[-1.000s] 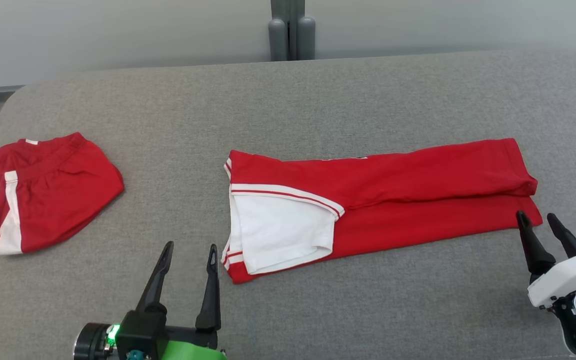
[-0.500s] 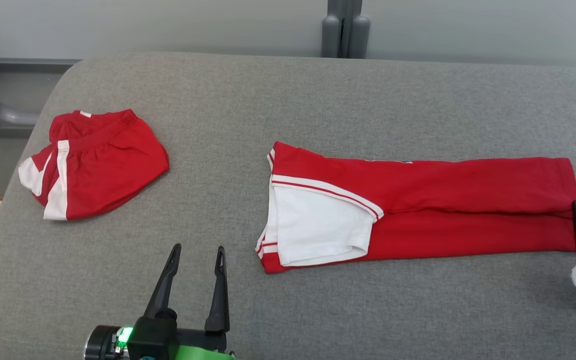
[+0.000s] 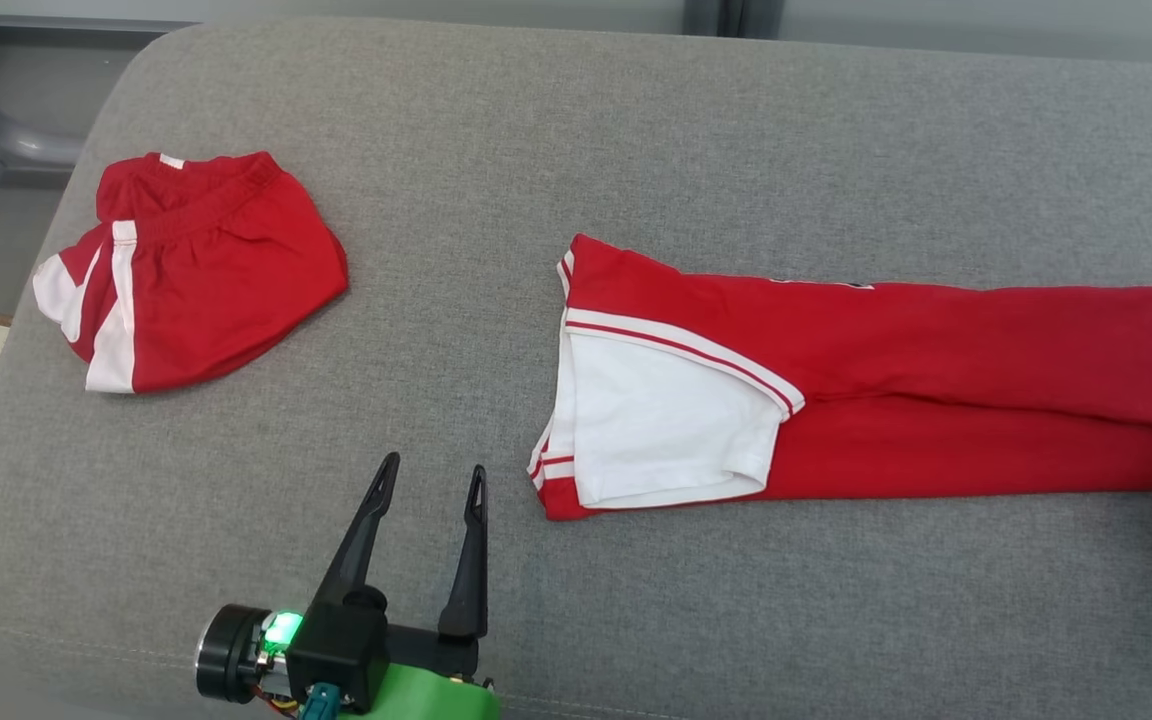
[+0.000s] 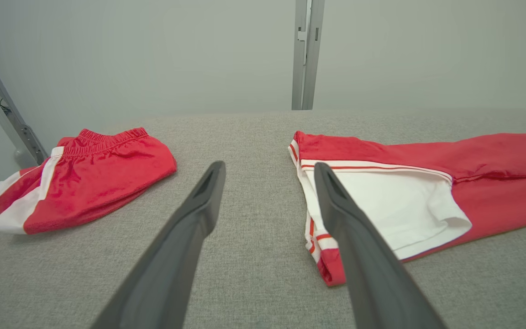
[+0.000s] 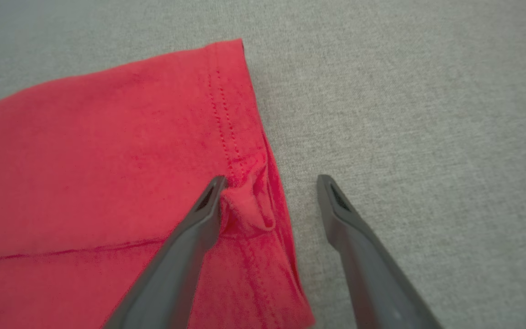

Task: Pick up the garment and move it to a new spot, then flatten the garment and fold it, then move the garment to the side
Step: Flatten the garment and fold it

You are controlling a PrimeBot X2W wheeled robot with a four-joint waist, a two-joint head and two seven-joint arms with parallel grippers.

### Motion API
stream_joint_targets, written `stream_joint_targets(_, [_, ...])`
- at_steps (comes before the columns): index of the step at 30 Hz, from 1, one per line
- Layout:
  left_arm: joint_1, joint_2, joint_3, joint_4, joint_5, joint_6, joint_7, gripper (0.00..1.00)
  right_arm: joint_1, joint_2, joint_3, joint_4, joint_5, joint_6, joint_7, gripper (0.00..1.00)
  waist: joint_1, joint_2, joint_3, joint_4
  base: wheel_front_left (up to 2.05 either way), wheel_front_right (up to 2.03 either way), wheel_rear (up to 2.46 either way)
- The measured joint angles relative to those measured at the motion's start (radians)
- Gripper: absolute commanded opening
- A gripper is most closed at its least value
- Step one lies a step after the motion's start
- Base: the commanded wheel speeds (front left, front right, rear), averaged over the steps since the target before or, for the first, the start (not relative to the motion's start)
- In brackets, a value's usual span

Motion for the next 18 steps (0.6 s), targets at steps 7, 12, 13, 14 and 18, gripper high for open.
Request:
stream_joint_targets(7, [-0.014, -0.011, 0.011, 0.008, 0.010, -0.015, 0.000, 1.00, 0.000, -0.007, 0.033, -0.014, 0.057, 0.000, 0.090, 0.00, 0.0000, 0.0000, 0.027, -0.001, 0.00, 0.00, 0.00])
stream_joint_targets(12, [-0.017, -0.013, 0.024, 0.010, 0.016, -0.028, 0.000, 1.00, -0.003, -0.037, 0.059, -0.049, 0.060, 0.006, 0.064, 0.00, 0.0001, 0.0000, 0.038, -0.020, 0.00, 0.00, 0.00])
stream_joint_targets(13, [-0.017, -0.013, 0.025, 0.010, 0.019, -0.032, 0.000, 1.00, -0.005, -0.049, 0.063, -0.054, 0.057, 0.006, 0.057, 0.00, 0.0000, 0.0000, 0.041, -0.026, 0.00, 0.00, 0.00])
stream_joint_targets(14, [-0.018, -0.014, 0.028, 0.009, 0.023, -0.035, 0.000, 1.00, -0.009, -0.067, 0.065, -0.057, 0.051, 0.006, 0.049, 0.00, 0.0001, 0.0000, 0.045, -0.032, 0.00, 0.00, 0.00])
stream_joint_targets(18, [-0.039, -0.013, 0.032, 0.009, 0.049, -0.055, 0.000, 1.00, -0.038, -0.167, 0.066, -0.066, 0.035, 0.001, 0.034, 0.00, 0.0001, 0.0000, 0.065, -0.058, 0.00, 0.00, 0.00])
